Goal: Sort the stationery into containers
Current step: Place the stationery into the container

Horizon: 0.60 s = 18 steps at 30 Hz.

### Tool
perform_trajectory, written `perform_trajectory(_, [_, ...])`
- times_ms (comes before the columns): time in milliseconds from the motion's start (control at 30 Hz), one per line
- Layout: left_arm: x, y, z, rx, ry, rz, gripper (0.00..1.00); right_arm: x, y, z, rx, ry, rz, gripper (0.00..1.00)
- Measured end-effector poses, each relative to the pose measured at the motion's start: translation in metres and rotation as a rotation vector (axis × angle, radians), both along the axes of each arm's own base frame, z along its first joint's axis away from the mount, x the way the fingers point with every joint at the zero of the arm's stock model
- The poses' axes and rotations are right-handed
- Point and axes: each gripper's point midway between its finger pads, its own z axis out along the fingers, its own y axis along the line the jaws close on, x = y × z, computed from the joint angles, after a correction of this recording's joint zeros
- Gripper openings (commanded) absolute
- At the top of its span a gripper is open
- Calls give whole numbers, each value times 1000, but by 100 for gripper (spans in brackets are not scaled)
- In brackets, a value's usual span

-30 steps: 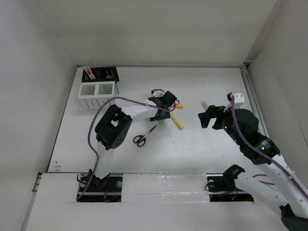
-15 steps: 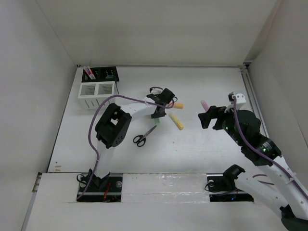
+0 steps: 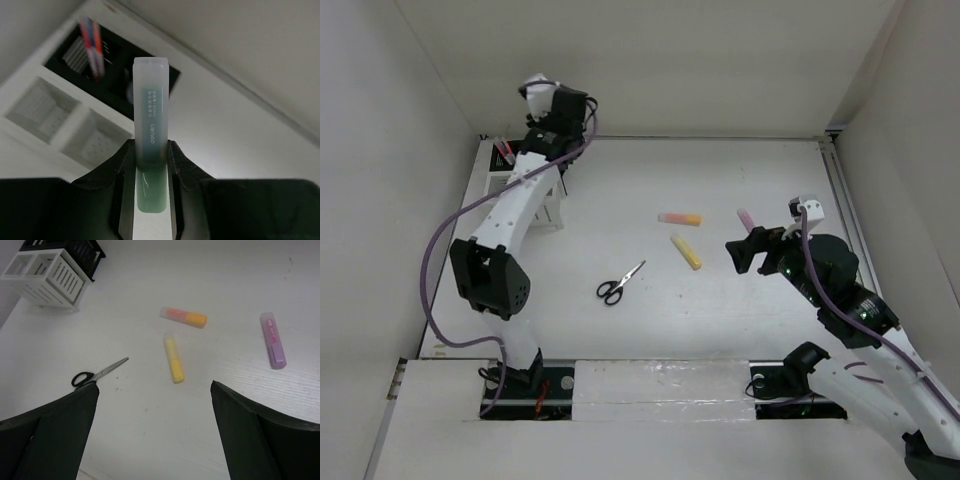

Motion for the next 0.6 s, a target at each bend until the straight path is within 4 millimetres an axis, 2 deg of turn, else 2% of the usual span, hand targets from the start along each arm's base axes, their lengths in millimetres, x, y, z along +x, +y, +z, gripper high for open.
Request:
perform_trajectory(67, [1, 39, 32, 19, -70, 91, 0, 0, 5, -1, 9, -4, 22, 100])
perform_trajectory(167, [-2, 93, 55, 46, -126, 214, 0, -1, 14, -2, 29, -14, 66, 100])
perform_trajectory(233, [-5, 129, 56, 53, -153, 291, 0, -1, 21, -3, 47, -22, 94, 100])
perform_trajectory(367, [-25, 193, 28, 81, -131, 421, 0, 0, 34, -11, 73, -24, 150, 100])
perform_trajectory(467, [-34, 215, 13, 94, -136, 465, 0, 0, 41, -18, 82, -15, 179, 100])
perform_trajectory(600, [-31, 213, 8, 102, -185, 441, 0, 0, 46, -21, 87, -10, 200, 100])
